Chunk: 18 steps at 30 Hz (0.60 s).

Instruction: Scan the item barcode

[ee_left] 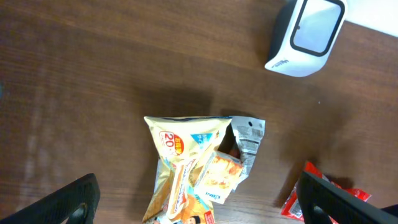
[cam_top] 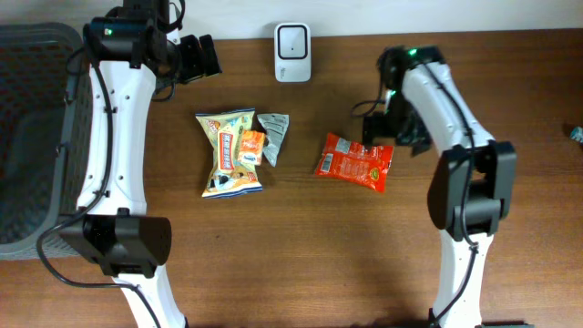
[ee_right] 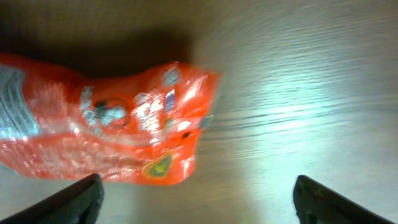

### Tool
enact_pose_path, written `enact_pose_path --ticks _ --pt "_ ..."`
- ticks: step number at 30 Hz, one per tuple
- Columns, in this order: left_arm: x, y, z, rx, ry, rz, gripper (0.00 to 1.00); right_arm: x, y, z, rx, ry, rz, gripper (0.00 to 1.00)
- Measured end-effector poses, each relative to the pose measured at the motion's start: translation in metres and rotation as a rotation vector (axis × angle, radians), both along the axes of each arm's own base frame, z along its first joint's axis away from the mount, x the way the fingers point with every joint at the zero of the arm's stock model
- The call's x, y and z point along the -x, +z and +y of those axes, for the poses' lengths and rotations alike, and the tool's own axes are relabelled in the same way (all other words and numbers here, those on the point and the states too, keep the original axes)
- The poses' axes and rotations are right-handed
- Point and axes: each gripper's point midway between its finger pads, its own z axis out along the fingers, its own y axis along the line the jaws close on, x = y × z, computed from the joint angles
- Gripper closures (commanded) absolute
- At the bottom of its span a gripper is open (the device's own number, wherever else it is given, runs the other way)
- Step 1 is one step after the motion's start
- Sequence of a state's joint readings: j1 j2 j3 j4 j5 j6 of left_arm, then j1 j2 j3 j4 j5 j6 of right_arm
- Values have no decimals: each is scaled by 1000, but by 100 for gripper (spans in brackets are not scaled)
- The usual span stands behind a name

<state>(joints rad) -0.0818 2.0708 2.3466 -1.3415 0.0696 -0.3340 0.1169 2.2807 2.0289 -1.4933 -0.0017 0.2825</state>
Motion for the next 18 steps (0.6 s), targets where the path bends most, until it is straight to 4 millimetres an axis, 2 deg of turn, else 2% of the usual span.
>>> enact_pose_path --ticks 3,5,7,8,11,12,13,16,18 --pt "0 0 0 0 0 0 1 0 3 -21 10 -48 9 1" --pt "0 0 0 0 0 0 1 6 -4 -24 -25 -46 35 1" --pt "0 0 0 0 0 0 1 16 -17 -11 -118 4 72 1" --pt "0 0 0 0 0 0 1 18 -27 2 -203 41 73 1" --pt "0 0 0 0 0 -2 1 14 -42 16 -289 63 40 2" --pt "0 0 0 0 0 0 1 15 -47 19 -311 65 38 11" --pt "0 0 0 0 0 -1 1 17 -50 24 -343 68 38 24" --pt "0 0 0 0 0 0 1 17 -56 31 -383 69 30 39" --pt "0 0 0 0 0 0 1 16 -57 32 -391 73 21 56"
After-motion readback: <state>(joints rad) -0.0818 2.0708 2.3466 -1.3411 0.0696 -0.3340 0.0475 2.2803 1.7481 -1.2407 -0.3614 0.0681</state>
